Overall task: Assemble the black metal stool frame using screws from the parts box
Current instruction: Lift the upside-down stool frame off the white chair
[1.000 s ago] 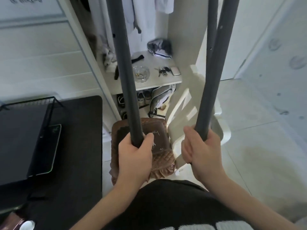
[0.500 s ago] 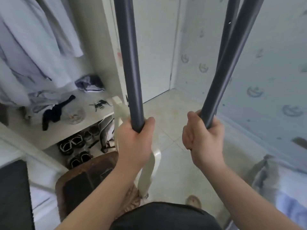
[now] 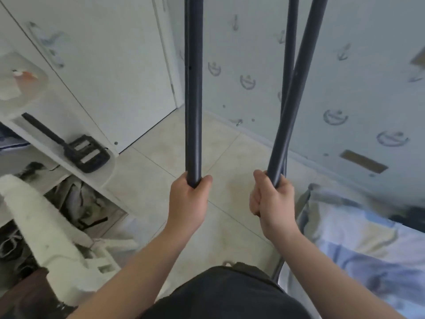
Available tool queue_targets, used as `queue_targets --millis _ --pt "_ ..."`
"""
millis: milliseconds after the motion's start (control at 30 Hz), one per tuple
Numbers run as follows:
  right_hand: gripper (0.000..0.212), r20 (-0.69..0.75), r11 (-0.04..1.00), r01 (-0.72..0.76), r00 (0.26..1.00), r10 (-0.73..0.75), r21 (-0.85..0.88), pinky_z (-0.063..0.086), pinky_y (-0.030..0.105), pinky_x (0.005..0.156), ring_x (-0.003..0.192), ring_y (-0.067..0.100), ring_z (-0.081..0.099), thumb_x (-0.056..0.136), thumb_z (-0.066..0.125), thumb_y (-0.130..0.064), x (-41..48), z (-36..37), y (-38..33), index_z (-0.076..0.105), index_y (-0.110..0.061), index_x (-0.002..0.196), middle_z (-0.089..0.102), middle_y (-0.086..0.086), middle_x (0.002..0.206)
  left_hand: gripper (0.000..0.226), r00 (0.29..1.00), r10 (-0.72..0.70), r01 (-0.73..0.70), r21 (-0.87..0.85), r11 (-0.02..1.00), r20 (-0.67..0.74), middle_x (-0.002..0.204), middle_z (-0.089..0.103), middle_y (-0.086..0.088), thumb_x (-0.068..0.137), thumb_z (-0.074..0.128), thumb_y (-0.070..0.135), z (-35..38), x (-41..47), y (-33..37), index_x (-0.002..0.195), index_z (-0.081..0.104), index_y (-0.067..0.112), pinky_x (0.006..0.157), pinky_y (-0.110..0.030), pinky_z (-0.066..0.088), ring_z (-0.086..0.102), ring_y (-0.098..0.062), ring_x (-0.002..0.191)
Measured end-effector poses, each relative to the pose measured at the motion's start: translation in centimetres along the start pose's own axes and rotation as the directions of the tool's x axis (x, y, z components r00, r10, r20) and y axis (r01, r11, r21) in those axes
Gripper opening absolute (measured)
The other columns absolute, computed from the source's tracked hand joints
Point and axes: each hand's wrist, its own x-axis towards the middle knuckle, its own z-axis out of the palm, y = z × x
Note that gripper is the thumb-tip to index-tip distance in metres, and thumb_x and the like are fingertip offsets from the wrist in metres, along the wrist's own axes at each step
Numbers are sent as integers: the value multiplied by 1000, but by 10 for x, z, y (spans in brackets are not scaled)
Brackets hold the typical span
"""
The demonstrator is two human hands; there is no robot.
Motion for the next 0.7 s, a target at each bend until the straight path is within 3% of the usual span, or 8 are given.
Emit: queue_targets --millis 233,333,500,567,700 --pt "14 -208 933 -275 951 229 -233 38 28 42 40 14 43 89 54 -22 69 -58 55 48 -12 82 45 -3 48 22 952 -302 284 209 936 56 54 37 -3 83 60 23 68 57 -47 73 43 15 37 -21 24 33 -21 41" --pt "9 -263 877 -430 890 372 -216 41 27 43 40 12 44 90 54 -18 93 -74 89 52 -10 87 47 -4 49 20 894 -439 393 309 866 95 45 39 1 84 60 21 86 81 -76 72 45 14 37 -19 26 35 -19 33" --pt "8 -380 701 -695 698 607 -157 35 19 38 47 18 43 93 51 -9 137 -101 156 52 -5 100 48 7 69 16 746 -657 566 418 711 107 44 40 0 86 62 17 112 128 -131 78 51 8 46 -25 32 36 -17 30" --pt "1 -424 613 -777 608 672 -143 33 18 35 48 18 43 95 50 -8 151 -112 182 50 -7 95 48 8 71 21 678 -728 610 473 635 102 42 40 -1 89 61 16 120 148 -152 74 50 7 47 -25 32 36 -19 32" --pt "9 -517 467 -867 485 706 -175 45 24 47 57 21 54 93 57 -9 181 -127 226 55 -2 99 57 11 78 31 532 -842 651 592 475 90 40 40 -2 95 59 19 129 192 -185 67 49 11 40 -19 36 38 -15 34"
